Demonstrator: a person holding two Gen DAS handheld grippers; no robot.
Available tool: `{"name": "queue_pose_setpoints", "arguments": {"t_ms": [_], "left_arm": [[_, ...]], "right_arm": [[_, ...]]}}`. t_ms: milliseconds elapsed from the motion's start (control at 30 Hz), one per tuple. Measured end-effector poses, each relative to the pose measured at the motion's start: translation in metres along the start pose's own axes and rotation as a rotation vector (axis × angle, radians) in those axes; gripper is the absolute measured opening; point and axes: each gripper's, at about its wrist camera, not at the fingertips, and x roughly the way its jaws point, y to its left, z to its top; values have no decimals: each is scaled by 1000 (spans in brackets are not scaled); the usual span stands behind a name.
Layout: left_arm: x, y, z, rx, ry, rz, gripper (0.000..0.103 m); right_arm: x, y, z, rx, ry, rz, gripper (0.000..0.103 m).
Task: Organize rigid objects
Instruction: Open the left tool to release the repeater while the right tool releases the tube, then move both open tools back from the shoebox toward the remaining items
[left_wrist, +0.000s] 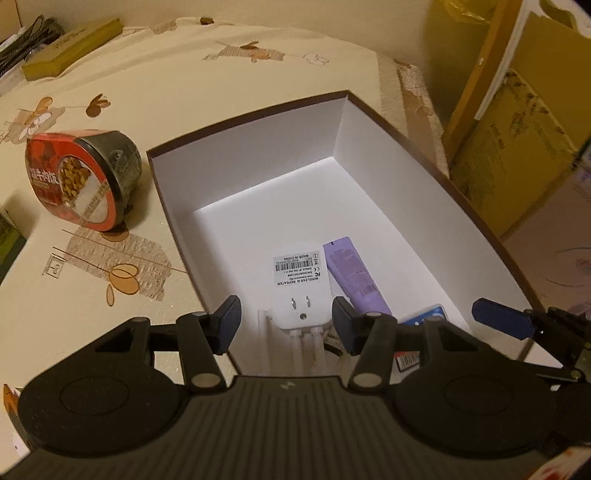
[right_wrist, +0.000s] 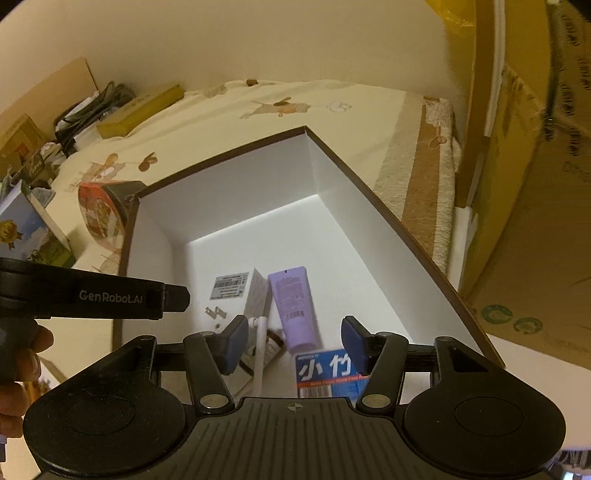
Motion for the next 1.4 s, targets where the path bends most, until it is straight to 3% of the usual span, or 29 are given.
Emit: {"name": "queue_pose_setpoints", "arguments": {"t_ms": [300,700,1067,1400], "left_arm": [[-52,8,-21,11,-57,-20,50],[-129,51,-76,-54,-129,-20,50],[-173,98,-150,-89,-110,90,50],[-187,129,-191,-135,-90,138,50]], "right_arm": [[-43,15,-7,16,-35,4,54],[-105,54,-35,50,-104,26,55],[-130,100,-72,42,-89,107,55],[-126,127,-99,9,-38,156,55]]}}
